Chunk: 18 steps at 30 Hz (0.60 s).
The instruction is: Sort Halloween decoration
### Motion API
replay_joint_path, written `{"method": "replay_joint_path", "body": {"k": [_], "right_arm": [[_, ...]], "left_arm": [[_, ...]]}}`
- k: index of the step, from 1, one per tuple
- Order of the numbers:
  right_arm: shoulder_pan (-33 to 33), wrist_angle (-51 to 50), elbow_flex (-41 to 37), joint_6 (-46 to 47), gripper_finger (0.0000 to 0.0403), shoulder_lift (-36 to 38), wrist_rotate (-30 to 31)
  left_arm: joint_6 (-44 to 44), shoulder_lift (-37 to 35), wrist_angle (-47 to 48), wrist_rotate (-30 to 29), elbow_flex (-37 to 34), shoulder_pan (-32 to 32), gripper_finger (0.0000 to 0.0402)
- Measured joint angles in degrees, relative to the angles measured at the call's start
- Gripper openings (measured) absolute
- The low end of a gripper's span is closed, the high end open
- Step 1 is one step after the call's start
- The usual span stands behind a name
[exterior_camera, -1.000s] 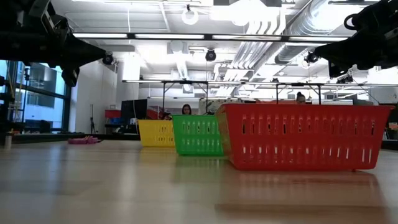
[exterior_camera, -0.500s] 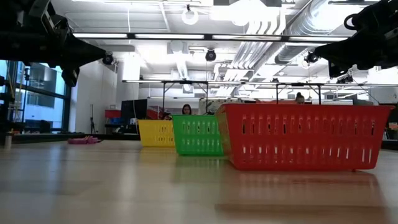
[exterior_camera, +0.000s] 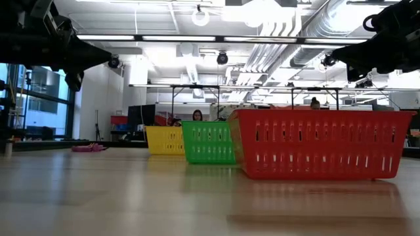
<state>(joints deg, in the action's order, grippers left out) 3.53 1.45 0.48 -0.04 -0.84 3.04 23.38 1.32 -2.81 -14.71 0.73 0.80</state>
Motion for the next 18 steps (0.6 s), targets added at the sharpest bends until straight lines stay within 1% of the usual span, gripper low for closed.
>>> {"method": "replay_joint_path", "body": {"k": [5, 6, 7, 8, 10, 12, 13, 14, 16, 18], "right_arm": [[0.0, 0.1, 0.0, -1.4, 0.0, 0.0, 0.1], [-0.1, 1.7, 0.0, -2.6, 0.0, 0.0, 0.9], [-0.2, 5.2, 0.0, -2.3, 0.0, -0.1, 1.6], [-0.2, 10.6, 0.0, 0.1, 0.0, -0.1, 2.2], [-0.2, 25.3, 0.0, 6.7, 0.0, -0.4, 4.8], [-0.2, 39.8, 0.0, 12.5, 0.0, -1.2, 10.8], [-0.2, 45.4, 0.0, 14.9, 0.0, -1.8, 14.5], [-0.2, 48.6, 0.3, 16.3, 0.0, -2.5, 18.9], [-0.3, 46.8, 3.0, 18.5, 0.0, -4.9, 27.1], [-0.5, 37.3, 7.8, 21.4, 0.0, -8.7, 31.6]], "left_arm": [[0.0, 0.0, 0.0, 0.0, 0.0, 0.0, 0.0003], [0.0, 0.0, 0.0, 0.0, 0.0, 0.0, 0.0003], [0.0, 0.0, 0.0, 0.0, 0.0, 0.0, 0.0003], [0.0, 0.0, 0.0, 0.0, 0.0, 0.0, 0.0003], [0.0, 0.0, 0.0, 0.0, 0.0, 0.0, 0.0003], [0.0, 0.0, 0.0, 0.0, 0.0, 0.0, 0.0003], [0.0, 0.0, 0.0, 0.0, 0.0, 0.0, 0.0003], [0.0, 0.0, 0.0, 0.0, 0.0, 0.0, 0.0003], [0.0, 0.0, 0.0, 0.0, 0.0, 0.0, 0.0003], [0.0, 0.0, 0.0, 0.0, 0.0, 0.0, 0.0003]]}}
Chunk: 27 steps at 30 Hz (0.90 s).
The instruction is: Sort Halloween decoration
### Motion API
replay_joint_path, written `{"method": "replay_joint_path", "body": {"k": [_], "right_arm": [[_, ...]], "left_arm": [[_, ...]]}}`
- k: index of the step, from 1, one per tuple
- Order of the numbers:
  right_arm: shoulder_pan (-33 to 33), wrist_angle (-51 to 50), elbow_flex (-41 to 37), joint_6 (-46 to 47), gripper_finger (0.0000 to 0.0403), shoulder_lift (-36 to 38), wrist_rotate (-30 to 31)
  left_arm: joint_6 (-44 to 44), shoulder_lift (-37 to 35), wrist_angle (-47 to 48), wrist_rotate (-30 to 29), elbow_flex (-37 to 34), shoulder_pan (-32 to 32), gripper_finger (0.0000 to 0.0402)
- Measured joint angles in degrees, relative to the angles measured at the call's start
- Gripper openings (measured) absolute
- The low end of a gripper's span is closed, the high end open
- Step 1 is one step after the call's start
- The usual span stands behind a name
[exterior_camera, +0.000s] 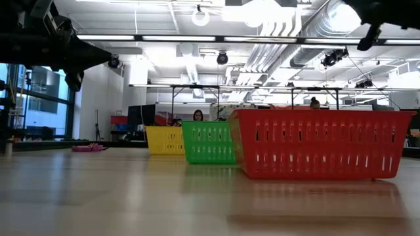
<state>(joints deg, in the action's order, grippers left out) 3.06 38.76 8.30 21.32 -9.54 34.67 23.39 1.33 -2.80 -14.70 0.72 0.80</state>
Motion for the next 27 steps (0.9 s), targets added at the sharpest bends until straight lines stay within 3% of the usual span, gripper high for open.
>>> {"method": "replay_joint_path", "body": {"k": [3, 5, 8, 11, 16, 20, 27], "right_arm": [[-2.6, -25.4, 10.0, 7.7, 0.0, -9.1, 0.8], [-6.0, -43.0, 17.7, 13.2, 0.0001, -16.3, -2.2], [-13.4, -68.0, 27.4, 17.3, 0.0013, -27.1, -10.9], [-20.5, -81.9, 31.1, 17.2, 0.0048, -36.9, -20.0], [-28.0, -85.2, 29.6, 16.0, 0.0135, -48.7, -29.7], [-32.8, -83.6, 30.0, 13.6, 0.0196, -56.5, -30.4], [-38.5, -83.4, 32.0, 10.7, 0.022, -68.4, -34.9]], "left_arm": [[0.0, 0.0, 0.0, 0.0, 0.0, 0.0, 0.0003], [0.0, 0.0, 0.0, 0.0, 0.0, 0.0, 0.0003], [0.0, 0.0, 0.0, 0.0, 0.0, 0.0, 0.0003], [0.0, 0.0, 0.0, 0.0, 0.0, 0.0, 0.0003], [0.0, 0.0, 0.0, 0.0, 0.0, 0.0, 0.0003], [0.0, 0.0, 0.0, 0.0, 0.0, 0.0, 0.0003], [0.0, 0.0, 0.0, 0.0, 0.0, 0.0, 0.0003]]}}
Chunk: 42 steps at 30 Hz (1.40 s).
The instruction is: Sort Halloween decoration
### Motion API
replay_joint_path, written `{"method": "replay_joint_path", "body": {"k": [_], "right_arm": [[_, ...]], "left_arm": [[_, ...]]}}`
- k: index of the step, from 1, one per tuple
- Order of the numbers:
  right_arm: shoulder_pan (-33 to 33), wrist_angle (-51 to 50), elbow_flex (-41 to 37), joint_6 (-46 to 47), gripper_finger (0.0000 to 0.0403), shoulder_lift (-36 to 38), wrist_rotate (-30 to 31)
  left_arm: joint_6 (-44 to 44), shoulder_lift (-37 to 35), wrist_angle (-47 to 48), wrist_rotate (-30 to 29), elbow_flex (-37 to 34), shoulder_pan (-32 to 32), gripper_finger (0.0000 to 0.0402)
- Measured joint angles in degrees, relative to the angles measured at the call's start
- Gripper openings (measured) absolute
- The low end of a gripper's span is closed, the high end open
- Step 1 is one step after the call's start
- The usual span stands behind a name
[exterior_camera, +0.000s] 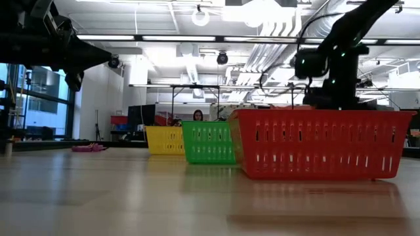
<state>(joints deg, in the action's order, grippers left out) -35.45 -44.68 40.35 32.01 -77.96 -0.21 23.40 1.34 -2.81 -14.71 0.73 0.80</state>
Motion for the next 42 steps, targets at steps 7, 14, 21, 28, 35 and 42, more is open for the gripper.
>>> {"method": "replay_joint_path", "body": {"k": [7, 14, 21, 28, 35, 42], "right_arm": [[-0.2, 0.4, 2.5, -7.8, 0.022, -5.7, -0.2], [-0.2, -0.3, 3.9, -13.9, 0.022, -7.1, 2.3], [-0.2, 0.1, 3.8, -18.6, 0.022, -9.8, 3.2], [-0.2, 0.5, 4.1, -21.2, 0.022, -13.4, 3.0], [-0.2, 0.2, 4.1, -23.0, 0.0164, -14.0, 2.8], [0.3, -0.8, 4.0, -23.1, 0.0017, -14.0, 3.9]], "left_arm": [[0.0, 0.0, 0.0, 0.0, 0.0, 0.0, 0.0003], [0.0, 0.0, 0.0, 0.0, 0.0, 0.0, 0.0003], [0.0, 0.0, 0.0, 0.0, 0.0, 0.0, 0.0003], [0.0, 0.0, 0.0, 0.0, 0.0, 0.0, 0.0003], [0.0, 0.0, 0.0, 0.0, 0.0, 0.0, 0.0003], [0.0, 0.0, 0.0, 0.0, 0.0, 0.0, 0.0003]]}}
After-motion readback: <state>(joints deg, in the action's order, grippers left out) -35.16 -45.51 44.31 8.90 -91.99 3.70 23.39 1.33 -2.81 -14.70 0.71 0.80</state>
